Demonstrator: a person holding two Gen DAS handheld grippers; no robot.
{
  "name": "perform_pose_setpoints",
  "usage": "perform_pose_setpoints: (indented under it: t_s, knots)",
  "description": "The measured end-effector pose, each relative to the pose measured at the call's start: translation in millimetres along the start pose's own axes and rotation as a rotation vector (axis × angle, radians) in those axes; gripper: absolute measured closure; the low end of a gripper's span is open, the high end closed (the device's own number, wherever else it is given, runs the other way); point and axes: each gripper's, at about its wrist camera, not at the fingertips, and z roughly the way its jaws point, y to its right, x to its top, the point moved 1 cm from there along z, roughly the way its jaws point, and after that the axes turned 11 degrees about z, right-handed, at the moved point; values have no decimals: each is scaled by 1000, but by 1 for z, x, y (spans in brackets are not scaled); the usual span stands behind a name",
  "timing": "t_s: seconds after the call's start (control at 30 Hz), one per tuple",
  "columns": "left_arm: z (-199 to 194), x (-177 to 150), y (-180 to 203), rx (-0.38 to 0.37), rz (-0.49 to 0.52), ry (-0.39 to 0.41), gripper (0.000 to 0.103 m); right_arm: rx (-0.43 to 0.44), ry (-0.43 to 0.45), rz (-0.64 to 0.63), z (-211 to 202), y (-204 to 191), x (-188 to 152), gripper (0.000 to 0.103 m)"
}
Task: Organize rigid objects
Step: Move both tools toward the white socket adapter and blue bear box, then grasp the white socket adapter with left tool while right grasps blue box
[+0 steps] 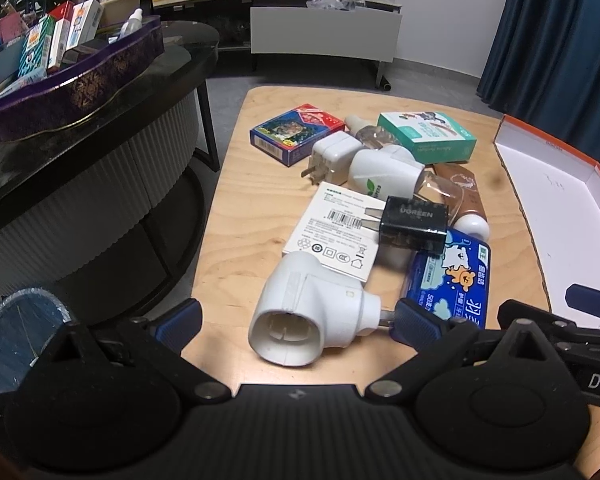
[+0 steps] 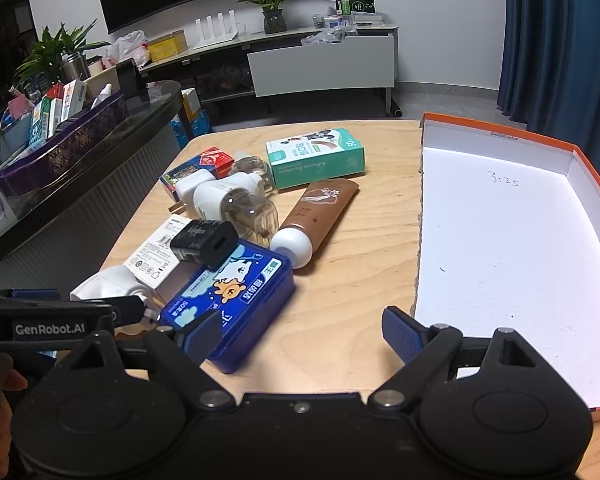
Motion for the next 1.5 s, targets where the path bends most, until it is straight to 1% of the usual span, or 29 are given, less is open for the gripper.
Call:
perform_pose_setpoints:
  t_s: [0.77, 1.07, 1.2, 1.23, 1.3, 1.37, 1.4, 1.43, 1.5]
  knots:
    - [10, -2, 2, -14, 16, -12, 0, -20, -19, -17, 8, -1, -2, 1]
    - [21, -3, 2, -27, 43, -19, 0, -34, -22, -15, 11, 1, -3, 1]
    - [27, -3, -2, -35, 38, -19, 0, -34, -25, -21, 12, 0, -3, 1]
    - [28, -4, -2, -39, 39, -17, 1, -34, -24, -23, 12, -1, -3, 1]
    - [30, -5, -3, -61, 42, -10, 12, -34, -23, -27, 13, -1, -3, 1]
    - [30, -6, -1, -65, 53, 2, 17, -33, -23, -27, 14, -2, -2, 1]
    - [29, -6, 0, -70, 64, 13, 25, -34, -24, -30, 14, -3, -2, 1]
    - [27, -7, 1, -74, 75, 25, 29, -33, -25, -31, 15, -4, -2, 1]
    - [26, -7, 1, -79, 74, 30, 30, -32, -31, -30, 16, -5, -1, 1]
